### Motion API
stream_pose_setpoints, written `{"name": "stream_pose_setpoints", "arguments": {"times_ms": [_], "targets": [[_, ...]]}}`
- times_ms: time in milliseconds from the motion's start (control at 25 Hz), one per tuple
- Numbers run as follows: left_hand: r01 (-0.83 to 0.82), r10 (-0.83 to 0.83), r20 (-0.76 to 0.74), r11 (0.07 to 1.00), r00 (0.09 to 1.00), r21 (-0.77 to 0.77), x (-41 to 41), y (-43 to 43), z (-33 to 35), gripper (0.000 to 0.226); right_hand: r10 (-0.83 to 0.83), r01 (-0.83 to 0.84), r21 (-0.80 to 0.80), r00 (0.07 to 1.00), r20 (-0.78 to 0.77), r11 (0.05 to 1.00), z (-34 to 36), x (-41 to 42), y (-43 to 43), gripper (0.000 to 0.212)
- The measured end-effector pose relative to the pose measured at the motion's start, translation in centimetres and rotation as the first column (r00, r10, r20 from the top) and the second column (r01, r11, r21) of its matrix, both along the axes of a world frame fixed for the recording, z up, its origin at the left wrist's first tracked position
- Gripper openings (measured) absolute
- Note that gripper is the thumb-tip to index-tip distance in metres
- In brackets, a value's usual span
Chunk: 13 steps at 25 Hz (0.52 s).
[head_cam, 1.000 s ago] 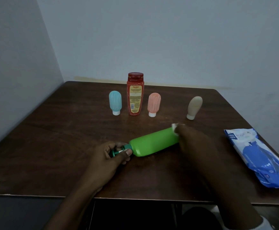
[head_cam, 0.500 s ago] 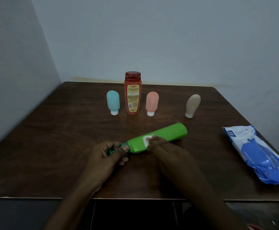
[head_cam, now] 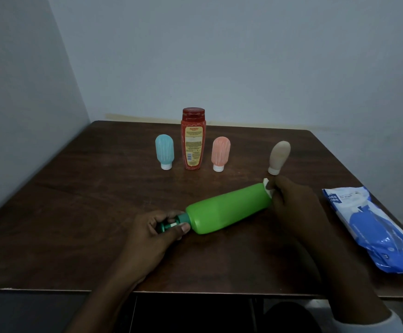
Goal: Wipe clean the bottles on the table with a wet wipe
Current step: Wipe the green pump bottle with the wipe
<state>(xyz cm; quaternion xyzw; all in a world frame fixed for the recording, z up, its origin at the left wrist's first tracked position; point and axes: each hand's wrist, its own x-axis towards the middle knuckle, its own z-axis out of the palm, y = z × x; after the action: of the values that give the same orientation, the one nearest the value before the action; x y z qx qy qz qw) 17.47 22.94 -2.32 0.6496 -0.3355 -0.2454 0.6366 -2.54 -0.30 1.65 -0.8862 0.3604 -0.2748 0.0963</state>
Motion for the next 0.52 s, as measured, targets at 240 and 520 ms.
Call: {"name": "stream_pose_setpoints", "arguments": {"times_ms": [240,520], "targets": [[-0.010,0.009,0.057,1.000,0.998,0.017,-0.1,0.2,0.4,0.032,0.042,-0.033,0.171,0.998,-0.050,0.985,0.7,1.2,-0.9,0.005],[-0.028,0.024,0.103,0.999,0.994,0.039,-0.4,0.3,0.7,0.038,0.075,-0.057,0.137,0.989,-0.131,0.989,1.4,2.4,0.7,0.003]]}}
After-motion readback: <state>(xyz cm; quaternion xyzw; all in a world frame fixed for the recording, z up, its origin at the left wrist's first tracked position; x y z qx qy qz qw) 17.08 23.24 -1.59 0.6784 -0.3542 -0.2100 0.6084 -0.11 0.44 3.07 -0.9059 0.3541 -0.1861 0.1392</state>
